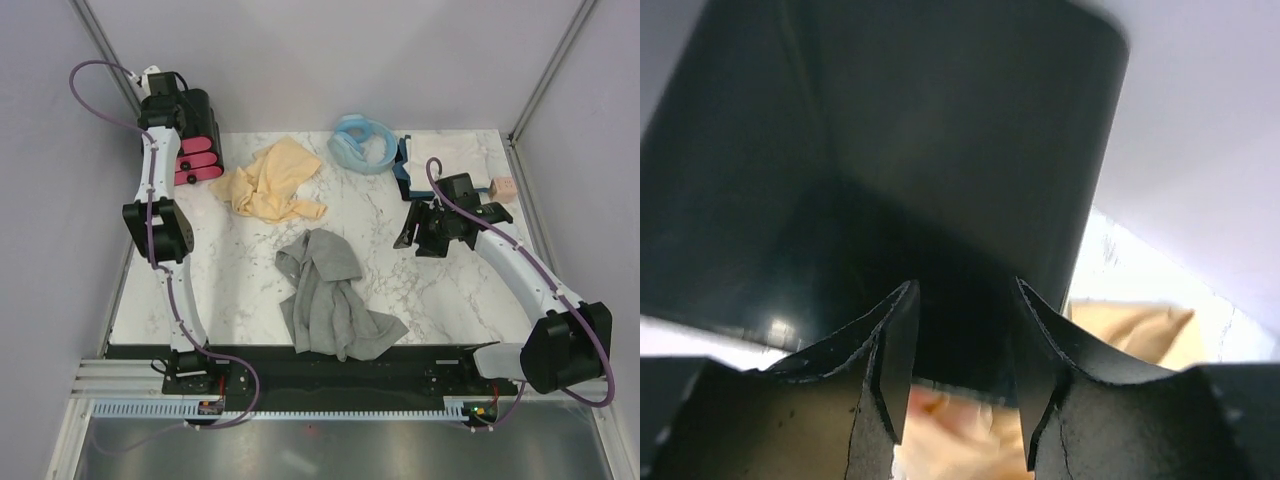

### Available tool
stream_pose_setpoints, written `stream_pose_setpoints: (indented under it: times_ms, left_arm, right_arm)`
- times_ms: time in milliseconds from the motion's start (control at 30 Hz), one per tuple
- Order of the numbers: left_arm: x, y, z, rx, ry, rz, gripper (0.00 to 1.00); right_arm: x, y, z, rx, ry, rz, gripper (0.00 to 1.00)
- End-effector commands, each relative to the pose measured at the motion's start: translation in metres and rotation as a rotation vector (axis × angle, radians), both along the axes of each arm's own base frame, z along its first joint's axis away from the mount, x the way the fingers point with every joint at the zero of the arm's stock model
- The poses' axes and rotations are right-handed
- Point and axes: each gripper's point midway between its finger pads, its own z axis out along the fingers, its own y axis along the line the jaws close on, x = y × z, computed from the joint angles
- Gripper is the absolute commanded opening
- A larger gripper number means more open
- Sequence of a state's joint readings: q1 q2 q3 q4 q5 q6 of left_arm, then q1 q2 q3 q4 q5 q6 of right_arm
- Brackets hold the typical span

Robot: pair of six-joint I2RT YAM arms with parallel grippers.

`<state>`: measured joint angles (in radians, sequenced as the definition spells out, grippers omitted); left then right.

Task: Fold and stack the t-shirts

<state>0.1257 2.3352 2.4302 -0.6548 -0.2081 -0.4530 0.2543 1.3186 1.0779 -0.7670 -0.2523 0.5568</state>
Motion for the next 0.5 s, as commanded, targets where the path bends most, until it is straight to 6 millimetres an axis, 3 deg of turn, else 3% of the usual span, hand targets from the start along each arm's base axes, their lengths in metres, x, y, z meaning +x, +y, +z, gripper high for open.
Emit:
stream_pose_setpoints:
  times_ms: [0, 200, 300, 333, 467]
  left_arm:
    - [0.016, 0.011, 0.014, -0.001, -0.083, 0.032, 0.48]
    - [0.019, 0.030, -0.007, -0.016, -0.060, 0.051, 0.41]
    - [0.014, 0.037, -0.019, -0.019, -0.029, 0.059, 0.26]
    - [0.012, 0.037, -0.023, -0.023, -0.017, 0.058, 0.02]
    - [0.004, 0.036, -0.050, -0.033, 0.053, 0.058, 0.02]
  right_arm:
    - [0.001, -0.002, 0.007, -0.005, -0.004, -0.025, 0.67]
    - [0.011, 0.000, 0.005, -0.009, 0.009, -0.032, 0.67]
    - [0.015, 0.002, 0.002, -0.007, 0.023, -0.032, 0.67]
    - [0.017, 0.003, -0.001, -0.010, 0.029, -0.029, 0.68]
    - [0.022, 0.006, -0.005, -0.010, 0.040, -0.012, 0.67]
